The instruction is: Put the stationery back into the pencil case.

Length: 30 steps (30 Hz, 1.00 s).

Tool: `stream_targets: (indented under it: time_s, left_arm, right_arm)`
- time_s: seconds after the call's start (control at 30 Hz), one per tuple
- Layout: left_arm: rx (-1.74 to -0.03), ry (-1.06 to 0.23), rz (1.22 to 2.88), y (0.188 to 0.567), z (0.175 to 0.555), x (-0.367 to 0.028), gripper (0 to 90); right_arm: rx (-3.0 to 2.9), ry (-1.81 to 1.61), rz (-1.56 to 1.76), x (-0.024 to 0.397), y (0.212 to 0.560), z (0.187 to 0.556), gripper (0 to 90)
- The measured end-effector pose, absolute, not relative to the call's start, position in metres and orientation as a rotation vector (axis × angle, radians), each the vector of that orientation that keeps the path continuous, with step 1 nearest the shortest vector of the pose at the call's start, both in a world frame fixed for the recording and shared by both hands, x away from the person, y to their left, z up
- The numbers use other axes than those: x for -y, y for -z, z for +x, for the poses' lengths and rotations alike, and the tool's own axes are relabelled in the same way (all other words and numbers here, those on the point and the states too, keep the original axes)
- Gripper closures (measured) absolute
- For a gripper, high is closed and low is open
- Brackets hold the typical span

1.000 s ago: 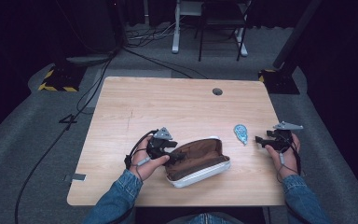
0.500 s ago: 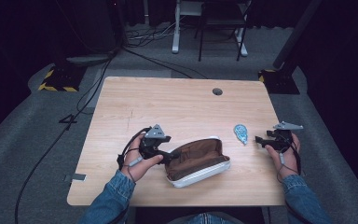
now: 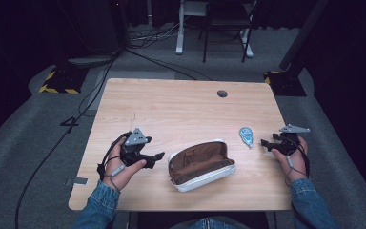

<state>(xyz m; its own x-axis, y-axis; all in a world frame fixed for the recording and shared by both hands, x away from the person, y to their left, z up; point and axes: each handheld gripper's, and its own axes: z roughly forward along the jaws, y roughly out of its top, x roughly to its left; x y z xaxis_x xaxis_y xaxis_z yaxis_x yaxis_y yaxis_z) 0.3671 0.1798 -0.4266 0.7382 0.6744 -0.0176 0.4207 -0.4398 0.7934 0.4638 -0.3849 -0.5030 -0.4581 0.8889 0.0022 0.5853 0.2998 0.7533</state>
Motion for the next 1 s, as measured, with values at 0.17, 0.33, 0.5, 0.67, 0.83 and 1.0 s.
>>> stream_targets:
  time_s: [0.17,0.33,0.5,0.67,0.83,1.0]
  left_arm:
    - [-0.894,-0.427,2.088,0.436,0.370,-0.199,22.1]
    - [-0.984,-0.435,2.077,0.447,0.373,-0.214,21.2]
    - [-1.082,-0.446,2.096,0.461,0.377,-0.229,20.1]
    - [-1.154,-0.453,2.127,0.476,0.381,-0.237,19.5]
    - [-1.166,-0.466,2.129,0.485,0.386,-0.240,19.9]
    - [-1.194,-0.466,2.128,0.492,0.390,-0.243,19.7]
  right_arm:
    - [-2.154,-0.977,1.320,0.385,0.503,0.464,29.7]
    - [-2.151,-0.974,1.325,0.385,0.503,0.464,28.2]
    - [-2.132,-0.959,1.356,0.383,0.503,0.464,26.4]
    - [-2.162,-0.924,1.369,0.383,0.499,0.465,25.9]
    - [-2.189,-0.909,1.367,0.383,0.498,0.463,22.4]
    - [-2.194,-0.863,1.420,0.382,0.495,0.462,22.7]
